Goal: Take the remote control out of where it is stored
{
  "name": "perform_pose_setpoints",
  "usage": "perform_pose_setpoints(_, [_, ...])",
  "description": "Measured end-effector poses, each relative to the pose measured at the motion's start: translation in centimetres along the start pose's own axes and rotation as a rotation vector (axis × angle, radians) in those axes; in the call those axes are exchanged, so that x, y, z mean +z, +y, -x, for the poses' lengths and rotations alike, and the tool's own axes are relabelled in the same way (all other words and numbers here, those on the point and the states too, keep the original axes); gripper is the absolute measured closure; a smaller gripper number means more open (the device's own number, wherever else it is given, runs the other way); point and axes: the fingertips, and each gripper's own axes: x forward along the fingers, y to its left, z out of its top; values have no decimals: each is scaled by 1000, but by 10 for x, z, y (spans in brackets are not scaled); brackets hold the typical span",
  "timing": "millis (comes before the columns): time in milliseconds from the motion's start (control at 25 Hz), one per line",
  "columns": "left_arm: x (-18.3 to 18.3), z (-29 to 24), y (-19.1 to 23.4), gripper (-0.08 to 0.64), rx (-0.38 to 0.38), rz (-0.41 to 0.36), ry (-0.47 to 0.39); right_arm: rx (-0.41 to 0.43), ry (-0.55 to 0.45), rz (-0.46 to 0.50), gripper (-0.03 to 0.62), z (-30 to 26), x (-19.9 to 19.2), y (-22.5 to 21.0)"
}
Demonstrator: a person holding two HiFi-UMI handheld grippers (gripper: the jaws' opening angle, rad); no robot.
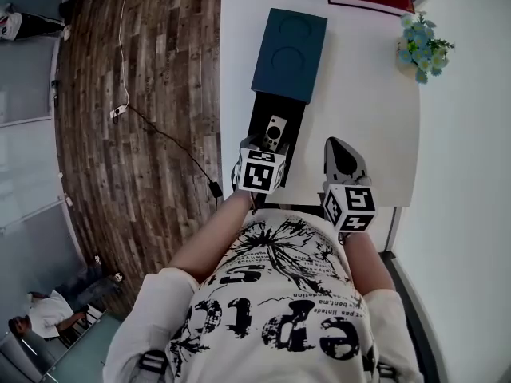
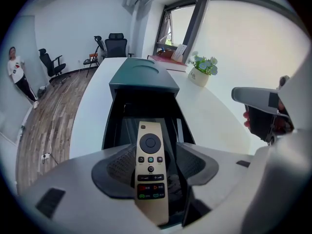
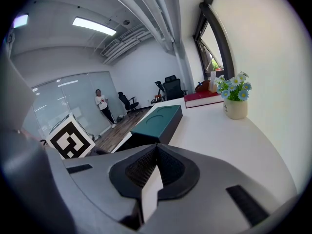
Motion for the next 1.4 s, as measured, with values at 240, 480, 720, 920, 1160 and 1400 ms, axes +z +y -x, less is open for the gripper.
perform_pose_setpoints(240, [-9,-18,5,316,102,-38,120,9,10,-27,590,0,-7,-1])
perform_pose_setpoints(480, [-8,-18,11,318,128,30,87,1,-3,-54,589,3,-5,-6])
perform_pose_setpoints(720, [-9,-20,16,342,120,67,93,-20,-11,-68,589,5,-3,-14])
perform_pose_setpoints(920, [-4,-8,11,342,76,73,79,-21,-18,-53,591,9,0,-7])
perform_pose_setpoints(1160, [23,22,0,343,36,40,-63,-35,-44,-31,591,13,8,4])
perform_pose_setpoints(1400, [66,78,-9,343,-38,1,-283,-53,-100,8,591,22,27,32])
